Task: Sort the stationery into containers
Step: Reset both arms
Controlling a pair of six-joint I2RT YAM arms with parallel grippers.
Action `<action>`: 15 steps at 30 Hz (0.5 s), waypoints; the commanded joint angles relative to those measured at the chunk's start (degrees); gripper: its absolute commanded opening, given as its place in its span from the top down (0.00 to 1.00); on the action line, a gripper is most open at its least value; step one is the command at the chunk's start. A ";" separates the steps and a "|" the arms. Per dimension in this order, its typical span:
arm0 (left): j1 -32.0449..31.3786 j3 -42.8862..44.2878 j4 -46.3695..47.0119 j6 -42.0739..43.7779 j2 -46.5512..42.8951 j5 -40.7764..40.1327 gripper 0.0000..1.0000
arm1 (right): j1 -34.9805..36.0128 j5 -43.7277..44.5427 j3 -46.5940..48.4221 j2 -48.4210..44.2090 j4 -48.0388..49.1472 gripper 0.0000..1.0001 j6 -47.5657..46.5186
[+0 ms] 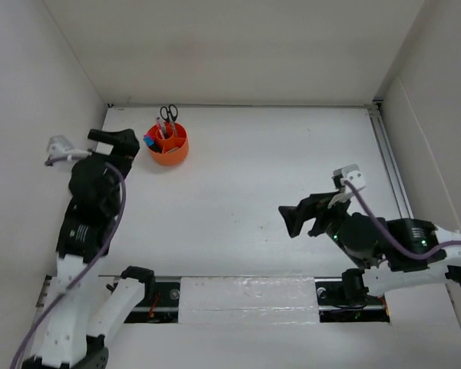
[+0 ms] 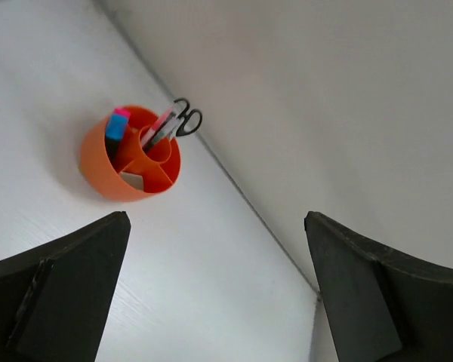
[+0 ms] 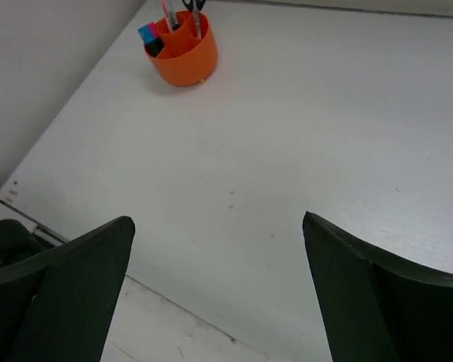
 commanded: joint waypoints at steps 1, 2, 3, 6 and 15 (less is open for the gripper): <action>0.19 -3.17 1.70 20.99 -11.38 2.04 0.00 | 0.44 5.44 7.23 -0.99 -21.95 0.01 15.63; 0.19 -3.87 1.18 23.81 -14.11 2.75 0.00 | 0.44 4.57 8.81 -0.99 -23.74 0.01 15.64; 0.19 -5.18 -0.83 25.49 -18.74 2.76 0.00 | 0.44 4.04 9.52 -1.51 -25.24 0.01 16.33; 0.19 -8.43 -3.74 28.67 -25.79 2.76 0.00 | 0.44 2.72 10.58 -2.74 -29.20 0.01 17.13; -3.76 -13.80 -8.31 24.56 -44.62 -6.35 0.00 | 0.44 2.36 5.83 -13.55 -31.05 0.01 19.77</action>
